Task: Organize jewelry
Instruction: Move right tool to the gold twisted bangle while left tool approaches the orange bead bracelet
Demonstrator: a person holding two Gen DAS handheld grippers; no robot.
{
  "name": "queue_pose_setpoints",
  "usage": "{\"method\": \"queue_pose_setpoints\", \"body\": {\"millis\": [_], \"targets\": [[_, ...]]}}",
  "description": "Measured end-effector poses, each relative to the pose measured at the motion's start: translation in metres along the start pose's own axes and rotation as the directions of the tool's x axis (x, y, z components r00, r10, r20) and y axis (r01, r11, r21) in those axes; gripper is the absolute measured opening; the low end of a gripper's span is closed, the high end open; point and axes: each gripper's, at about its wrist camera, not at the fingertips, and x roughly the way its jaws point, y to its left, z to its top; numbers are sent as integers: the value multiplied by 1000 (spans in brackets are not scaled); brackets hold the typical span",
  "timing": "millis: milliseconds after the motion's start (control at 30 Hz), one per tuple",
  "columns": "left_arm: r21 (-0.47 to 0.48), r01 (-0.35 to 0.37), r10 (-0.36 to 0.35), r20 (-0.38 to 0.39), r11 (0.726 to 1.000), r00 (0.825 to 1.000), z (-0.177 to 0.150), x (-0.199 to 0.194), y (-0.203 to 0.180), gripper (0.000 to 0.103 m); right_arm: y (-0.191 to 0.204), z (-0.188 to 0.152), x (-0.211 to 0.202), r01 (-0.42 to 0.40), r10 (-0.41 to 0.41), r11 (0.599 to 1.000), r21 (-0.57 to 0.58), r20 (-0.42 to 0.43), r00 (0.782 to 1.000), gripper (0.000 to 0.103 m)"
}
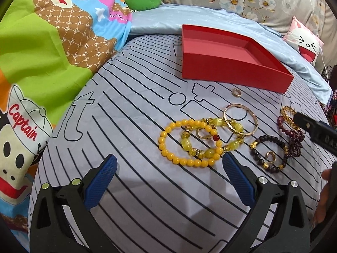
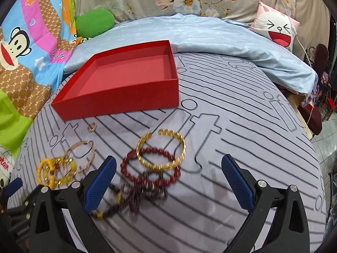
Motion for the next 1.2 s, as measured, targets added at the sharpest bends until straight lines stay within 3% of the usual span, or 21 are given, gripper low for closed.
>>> {"method": "queue_pose_setpoints", "body": {"millis": [233,433,533,1033,1200], "targets": [[17,8,-8,-18,1000,1000,4,13,-7,96,2,7,24,-9,8,1000,-10,-39,999,86],[20,21,-21,-24,1000,1000,7,20,-9,96,7,8,29,-33,33,999,-16,-44,998,69],[15,28,-28,-23,1000,999,8,22,-7,96,12,9,27,-39,38,999,-33,-33,999,56],[-53,80,-81,-9,995,997,14,21,7,95,5,1,9,-41,40,999,-16,-13,999,56],[-68,66,-66,3,996,998,15,17,15,95,4,-3,5,-45,45,999,-10,-14,999,56]]}}
